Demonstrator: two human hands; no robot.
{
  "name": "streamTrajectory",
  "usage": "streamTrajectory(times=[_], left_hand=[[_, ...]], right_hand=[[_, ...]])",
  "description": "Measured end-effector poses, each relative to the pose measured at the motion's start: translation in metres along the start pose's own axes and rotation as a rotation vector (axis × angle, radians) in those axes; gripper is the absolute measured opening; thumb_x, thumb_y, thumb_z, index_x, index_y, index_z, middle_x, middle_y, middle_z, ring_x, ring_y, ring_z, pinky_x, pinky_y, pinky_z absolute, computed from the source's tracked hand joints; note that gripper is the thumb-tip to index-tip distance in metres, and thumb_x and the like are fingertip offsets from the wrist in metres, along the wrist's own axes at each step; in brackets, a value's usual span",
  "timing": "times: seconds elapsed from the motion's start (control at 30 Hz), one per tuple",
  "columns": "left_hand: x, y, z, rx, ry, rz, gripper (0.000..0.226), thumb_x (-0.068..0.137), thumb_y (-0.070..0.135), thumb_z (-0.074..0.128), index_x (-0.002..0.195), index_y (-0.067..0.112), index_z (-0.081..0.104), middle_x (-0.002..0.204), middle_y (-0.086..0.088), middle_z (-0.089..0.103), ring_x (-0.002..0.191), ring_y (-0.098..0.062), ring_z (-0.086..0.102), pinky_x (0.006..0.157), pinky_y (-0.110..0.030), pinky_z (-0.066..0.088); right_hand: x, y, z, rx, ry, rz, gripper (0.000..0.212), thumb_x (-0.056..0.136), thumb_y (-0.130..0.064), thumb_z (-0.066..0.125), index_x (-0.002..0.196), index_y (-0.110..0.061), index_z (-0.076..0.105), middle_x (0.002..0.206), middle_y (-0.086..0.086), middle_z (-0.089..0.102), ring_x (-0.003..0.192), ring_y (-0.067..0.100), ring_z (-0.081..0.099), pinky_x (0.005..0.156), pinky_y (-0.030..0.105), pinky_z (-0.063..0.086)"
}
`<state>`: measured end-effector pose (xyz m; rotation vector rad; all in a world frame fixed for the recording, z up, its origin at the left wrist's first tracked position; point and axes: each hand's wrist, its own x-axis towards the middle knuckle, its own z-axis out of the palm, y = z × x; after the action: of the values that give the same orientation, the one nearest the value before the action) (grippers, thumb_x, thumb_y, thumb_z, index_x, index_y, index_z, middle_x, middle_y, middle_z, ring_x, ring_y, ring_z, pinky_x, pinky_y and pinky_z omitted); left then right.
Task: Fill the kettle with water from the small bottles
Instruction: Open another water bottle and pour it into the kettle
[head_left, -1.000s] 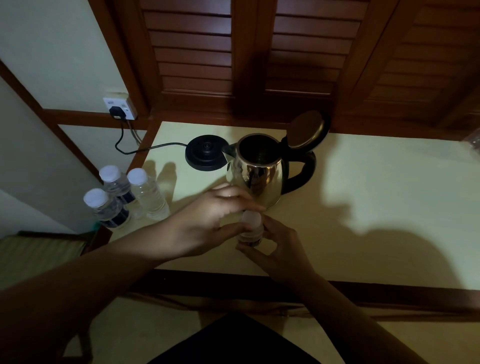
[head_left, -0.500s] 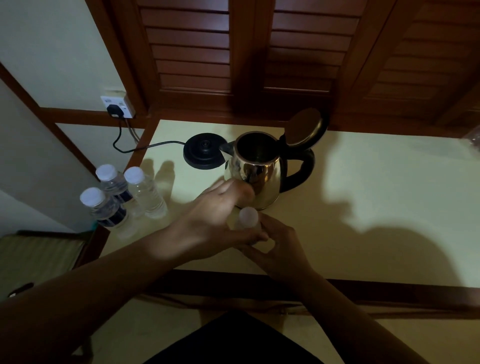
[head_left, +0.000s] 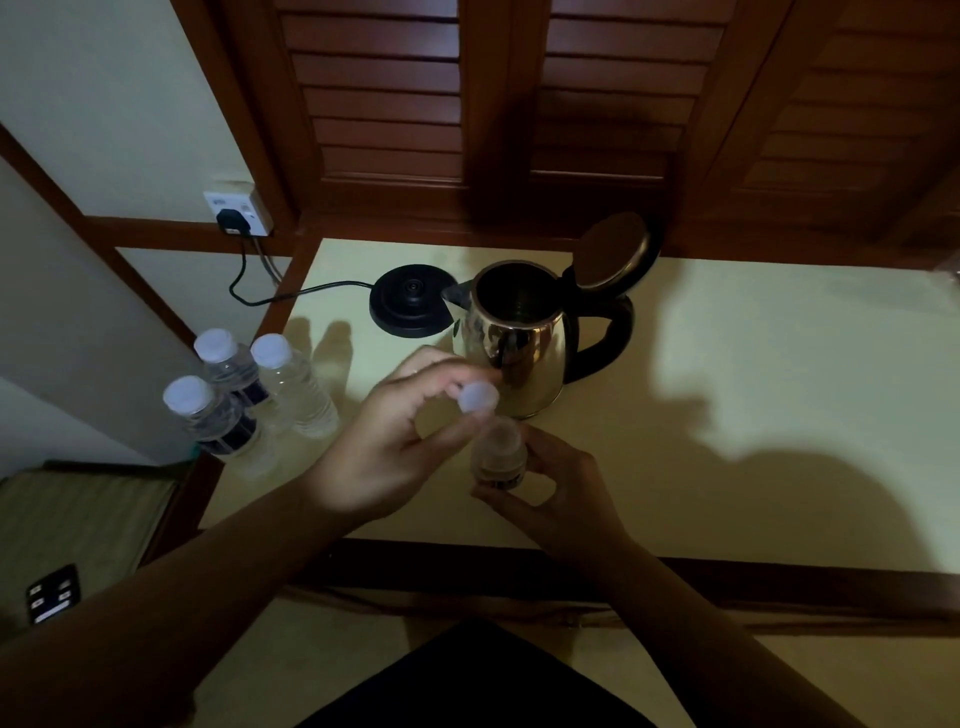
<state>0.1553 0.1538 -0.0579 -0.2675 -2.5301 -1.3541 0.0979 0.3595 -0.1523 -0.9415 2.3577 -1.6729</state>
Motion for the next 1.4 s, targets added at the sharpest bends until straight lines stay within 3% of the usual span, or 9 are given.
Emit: streamTrajectory(times=[0.17,0.3,0.47,0.6,0.77,0.9,1.03,1.23,1.4], left_hand=[[-0.021,-0.054,0.000,0.288,-0.047,-0.209,0.037,0.088,0.034,0.071,0.121,0.020,0.069,0.108,0.006,0.063,0.093,-0.004,0.059,0.082,-0.028,0.052],[-0.038,-0.079,0.012,0.471,-0.211,-0.136,0.036,0.076,0.028,0.083,0.109,0.019,0.073,0.103,0.004,0.069,0.093,-0.017,0.060,0.083,-0.037,0.054],[-0.037,-0.081,0.010,0.350,-0.212,-0.139,0.052,0.073,0.037,0.084,0.120,0.022,0.067,0.108,0.007,0.063,0.095,-0.007,0.057,0.082,-0.031,0.054],[-0.037,-0.066,0.007,0.166,-0.192,-0.124,0.058,0.076,0.034,0.087,0.129,0.027,0.064,0.113,0.012,0.062,0.099,-0.009,0.061,0.076,-0.018,0.050],[-0.029,-0.049,0.000,0.050,-0.188,-0.104,0.059,0.077,0.035,0.088,0.131,0.028,0.064,0.117,0.014,0.065,0.107,-0.015,0.065,0.082,-0.034,0.057],[-0.022,-0.036,0.014,-0.059,-0.197,-0.162,0.066,0.072,0.035,0.091,0.132,0.028,0.064,0.124,0.014,0.067,0.116,-0.012,0.064,0.092,-0.039,0.056],[-0.016,-0.031,0.027,-0.159,-0.187,-0.217,0.060,0.076,0.025,0.090,0.131,0.024,0.065,0.121,0.014,0.071,0.117,-0.010,0.066,0.099,-0.043,0.055],[-0.016,-0.030,0.030,-0.239,-0.134,-0.238,0.051,0.078,0.012,0.086,0.125,0.015,0.066,0.114,0.006,0.075,0.111,-0.013,0.069,0.098,-0.042,0.055],[-0.018,-0.028,0.022,-0.333,-0.041,-0.227,0.048,0.078,0.013,0.084,0.122,0.020,0.066,0.112,0.001,0.075,0.107,-0.017,0.071,0.099,-0.043,0.055]], right_hand=[[-0.001,-0.001,0.001,0.015,0.013,0.001,0.065,0.080,-0.027,0.095,0.137,-0.026,0.066,0.125,-0.021,0.073,0.115,-0.002,0.071,0.094,0.021,0.058],[-0.001,-0.004,0.000,0.027,-0.017,0.024,0.065,0.081,-0.026,0.094,0.139,-0.023,0.065,0.127,-0.022,0.072,0.119,-0.004,0.069,0.097,0.016,0.055],[-0.003,-0.010,-0.003,0.014,-0.101,0.046,0.068,0.086,-0.028,0.091,0.144,-0.036,0.055,0.130,-0.029,0.068,0.123,-0.006,0.065,0.100,0.014,0.052],[-0.014,0.000,-0.022,0.007,-0.181,0.057,0.067,0.096,-0.044,0.071,0.156,-0.032,0.045,0.154,-0.017,0.056,0.141,0.002,0.055,0.111,0.029,0.051],[-0.015,0.011,-0.043,-0.002,0.091,0.099,0.042,0.106,-0.039,0.057,0.148,-0.039,0.052,0.149,-0.013,0.061,0.139,0.003,0.057,0.110,0.037,0.055],[0.003,0.013,-0.037,-0.054,0.216,0.072,0.069,0.098,-0.039,0.067,0.160,-0.020,0.043,0.156,-0.004,0.052,0.144,0.006,0.051,0.111,0.027,0.052],[0.022,0.014,-0.019,-0.042,0.299,0.087,0.089,0.093,-0.030,0.081,0.166,-0.020,0.031,0.163,0.002,0.044,0.148,0.000,0.043,0.114,0.022,0.047],[0.037,0.024,0.000,-0.089,0.337,0.067,0.105,0.089,-0.041,0.086,0.170,-0.020,0.022,0.175,-0.001,0.027,0.160,0.016,0.030,0.121,0.051,0.044],[0.041,0.023,0.012,-0.103,0.384,0.063,0.109,0.087,-0.050,0.082,0.169,-0.014,0.020,0.173,0.003,0.029,0.159,0.018,0.031,0.121,0.049,0.044]])
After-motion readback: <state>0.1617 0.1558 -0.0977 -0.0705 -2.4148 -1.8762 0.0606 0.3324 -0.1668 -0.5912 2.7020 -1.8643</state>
